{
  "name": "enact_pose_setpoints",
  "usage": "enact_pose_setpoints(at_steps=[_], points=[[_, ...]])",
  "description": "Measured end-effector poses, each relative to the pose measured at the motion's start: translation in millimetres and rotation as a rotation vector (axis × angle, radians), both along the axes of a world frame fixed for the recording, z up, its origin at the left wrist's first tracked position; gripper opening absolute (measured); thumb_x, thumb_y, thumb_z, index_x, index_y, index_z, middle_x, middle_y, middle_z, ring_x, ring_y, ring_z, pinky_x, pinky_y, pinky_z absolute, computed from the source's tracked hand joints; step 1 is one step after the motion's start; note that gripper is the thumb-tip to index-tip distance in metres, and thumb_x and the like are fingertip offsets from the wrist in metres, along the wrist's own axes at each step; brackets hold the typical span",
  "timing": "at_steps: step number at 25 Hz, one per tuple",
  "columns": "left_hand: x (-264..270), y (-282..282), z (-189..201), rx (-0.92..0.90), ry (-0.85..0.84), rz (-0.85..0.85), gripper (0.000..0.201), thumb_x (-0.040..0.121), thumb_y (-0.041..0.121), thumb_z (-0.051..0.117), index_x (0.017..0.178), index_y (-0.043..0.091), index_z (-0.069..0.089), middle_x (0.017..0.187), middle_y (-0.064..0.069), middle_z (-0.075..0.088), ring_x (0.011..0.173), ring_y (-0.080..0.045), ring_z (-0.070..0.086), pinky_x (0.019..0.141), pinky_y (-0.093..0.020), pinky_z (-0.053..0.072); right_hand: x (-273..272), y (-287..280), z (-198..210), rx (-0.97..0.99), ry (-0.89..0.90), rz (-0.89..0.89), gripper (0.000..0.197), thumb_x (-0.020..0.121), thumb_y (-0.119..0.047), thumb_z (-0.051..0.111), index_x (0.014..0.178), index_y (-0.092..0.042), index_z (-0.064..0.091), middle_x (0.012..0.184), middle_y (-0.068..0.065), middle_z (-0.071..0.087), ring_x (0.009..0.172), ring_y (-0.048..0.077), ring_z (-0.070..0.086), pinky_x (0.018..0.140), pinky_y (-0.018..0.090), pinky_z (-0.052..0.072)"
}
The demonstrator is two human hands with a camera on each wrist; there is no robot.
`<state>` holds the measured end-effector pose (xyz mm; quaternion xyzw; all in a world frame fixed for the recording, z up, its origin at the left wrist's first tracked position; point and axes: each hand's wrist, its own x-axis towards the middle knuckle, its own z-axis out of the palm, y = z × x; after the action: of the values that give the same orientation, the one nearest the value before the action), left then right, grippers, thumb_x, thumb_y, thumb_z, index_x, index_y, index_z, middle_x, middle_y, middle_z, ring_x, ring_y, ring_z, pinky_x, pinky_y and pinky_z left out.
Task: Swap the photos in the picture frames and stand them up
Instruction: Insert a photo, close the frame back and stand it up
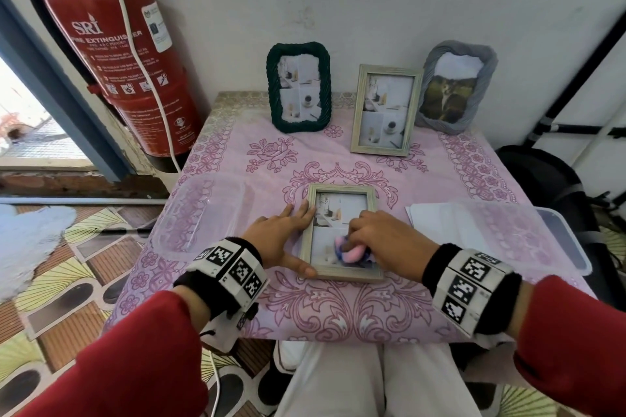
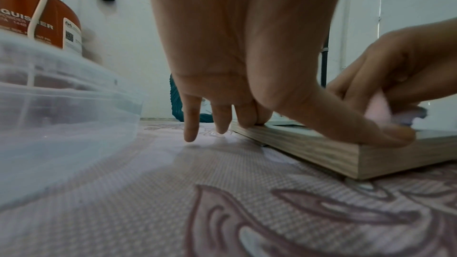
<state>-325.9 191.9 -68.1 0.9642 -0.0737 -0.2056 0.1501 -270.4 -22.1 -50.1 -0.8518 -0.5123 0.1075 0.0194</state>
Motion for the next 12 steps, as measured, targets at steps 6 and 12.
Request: enact_pose_setpoints(at_steps=[6,12], points=[[0,-1,0,-0.007,0.009,-0.002,0.113,0.071,0.053,0.072,0.15,0.023,-0.004,0.158,0.002,-0.01,0.147,-0.019,-0.003,0.117,-0.043,0.016,28,28,-5,-0.019,-0.09,-0.168,0.023,0.091,-0.013,0.047,0.102,-0.012,0.067,0.095,0.008,0.054,0.094,0.028,0.052,0.077,0.034,0.033],[-1,-3,1,-0.011,0.028,0.023,0.114,0.07,0.051,0.073,0.15,0.022,-0.004,0.158,0.003,-0.01,0.146,-0.021,-0.005,0.117,-0.048,0.015,34,28,0,0.069,0.103,-0.296,0.026,0.079,-0.008,0.054,0.102,-0.008,0.066,0.101,0.013,0.061,0.098,0.032,0.054,0.076,0.035,0.041]])
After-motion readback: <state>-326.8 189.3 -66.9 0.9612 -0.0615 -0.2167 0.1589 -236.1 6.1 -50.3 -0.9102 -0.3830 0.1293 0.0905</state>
